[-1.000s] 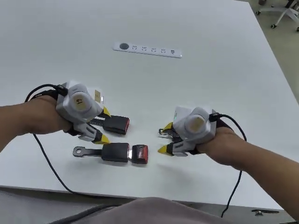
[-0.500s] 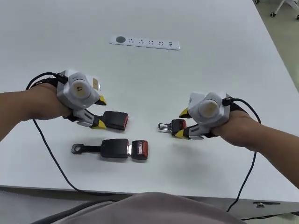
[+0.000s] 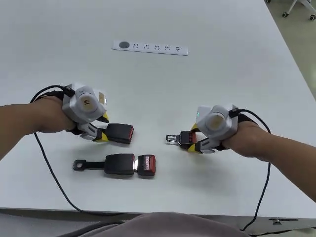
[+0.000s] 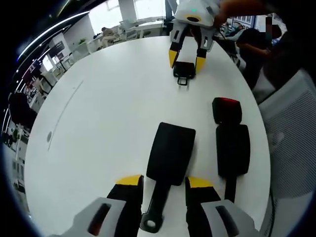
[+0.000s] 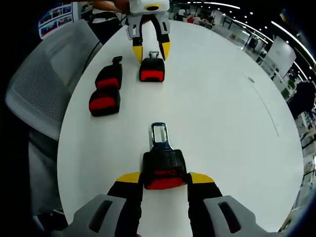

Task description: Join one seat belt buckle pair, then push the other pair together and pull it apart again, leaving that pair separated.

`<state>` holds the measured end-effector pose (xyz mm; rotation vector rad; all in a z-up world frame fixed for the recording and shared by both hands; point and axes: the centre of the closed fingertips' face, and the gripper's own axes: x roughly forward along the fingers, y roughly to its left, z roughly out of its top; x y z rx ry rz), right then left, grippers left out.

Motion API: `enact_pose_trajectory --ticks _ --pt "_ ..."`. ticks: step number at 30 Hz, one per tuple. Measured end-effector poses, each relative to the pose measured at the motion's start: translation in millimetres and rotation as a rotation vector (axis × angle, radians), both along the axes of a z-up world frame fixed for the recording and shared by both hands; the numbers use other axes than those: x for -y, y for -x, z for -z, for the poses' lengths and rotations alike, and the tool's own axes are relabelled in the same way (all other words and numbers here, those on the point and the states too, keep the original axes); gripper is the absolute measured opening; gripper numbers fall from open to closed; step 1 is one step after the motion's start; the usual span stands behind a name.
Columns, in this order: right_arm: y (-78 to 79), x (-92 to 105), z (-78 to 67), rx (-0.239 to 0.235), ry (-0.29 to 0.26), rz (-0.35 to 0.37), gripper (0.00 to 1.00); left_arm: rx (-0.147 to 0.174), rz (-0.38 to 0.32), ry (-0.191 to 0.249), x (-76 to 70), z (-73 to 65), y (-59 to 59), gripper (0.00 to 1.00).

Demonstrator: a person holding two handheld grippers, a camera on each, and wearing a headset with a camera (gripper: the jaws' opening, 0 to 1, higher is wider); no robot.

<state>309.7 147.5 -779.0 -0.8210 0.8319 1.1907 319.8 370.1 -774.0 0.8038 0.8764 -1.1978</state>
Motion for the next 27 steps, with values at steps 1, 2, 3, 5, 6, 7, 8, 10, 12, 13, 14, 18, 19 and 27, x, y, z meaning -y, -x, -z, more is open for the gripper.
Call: enact_pose_trajectory --ticks 1,2,3,5,6,7,8,10,12,13,14,18,19,27 --pt "-0.4 -2.2 -0.7 -0.006 -0.014 0.009 0.33 -0.003 0.007 -0.003 0.1 1.5 0.6 0.35" --pt "-1.0 -2.0 -0.7 -0.010 -0.014 0.010 0.32 -0.002 0.013 -0.008 0.2 0.7 1.5 0.34" --pt "-1.5 -1.8 -0.4 -0.013 -0.015 0.009 0.32 -0.004 0.015 -0.011 0.1 1.3 1.7 0.34" --pt "-1.2 -1.6 -0.2 -0.021 -0.016 0.004 0.32 -0.006 0.020 -0.018 -0.7 8.9 1.4 0.32" --pt "-1.0 -1.5 -0.4 -0.024 -0.016 0.000 0.32 -0.006 0.023 -0.013 -0.1 9.8 0.9 0.32" --pt "-0.9 -2.2 -0.3 -0.027 -0.016 -0.001 0.32 -0.006 0.013 -0.013 -0.5 9.8 -0.8 0.31" --pt "-0.7 -2.1 -0.5 -0.029 -0.016 -0.004 0.32 -0.003 0.017 -0.012 0.4 9.2 -0.6 0.31" --pt "-1.5 -1.5 -0.2 -0.037 -0.022 -0.005 0.32 -0.009 0.016 -0.013 0.5 9.7 0.1 0.30" --pt "-3.5 -0.1 1.5 -0.044 -0.030 -0.004 0.32 -0.014 0.013 -0.016 0.8 9.5 1.6 0.29" --pt "-1.2 -2.4 1.4 -0.053 -0.035 -0.001 0.32 -0.013 0.016 -0.020 1.7 9.0 3.3 0.29" --pt "-0.9 -2.4 1.4 -0.056 -0.037 -0.001 0.32 -0.012 0.016 -0.021 3.6 7.9 6.2 0.28" --pt "-1.5 -1.6 3.4 -0.072 -0.052 0.009 0.32 0.002 0.007 -0.026 3.3 8.0 7.6 0.27" --pt "-1.2 -1.7 3.3 -0.075 -0.055 0.011 0.32 0.012 0.014 -0.031 3.1 7.8 7.8 0.27" --pt "-1.5 -1.5 4.0 -0.078 -0.055 0.014 0.32 0.060 0.068 -0.074 2.8 2.7 7.5 0.37"
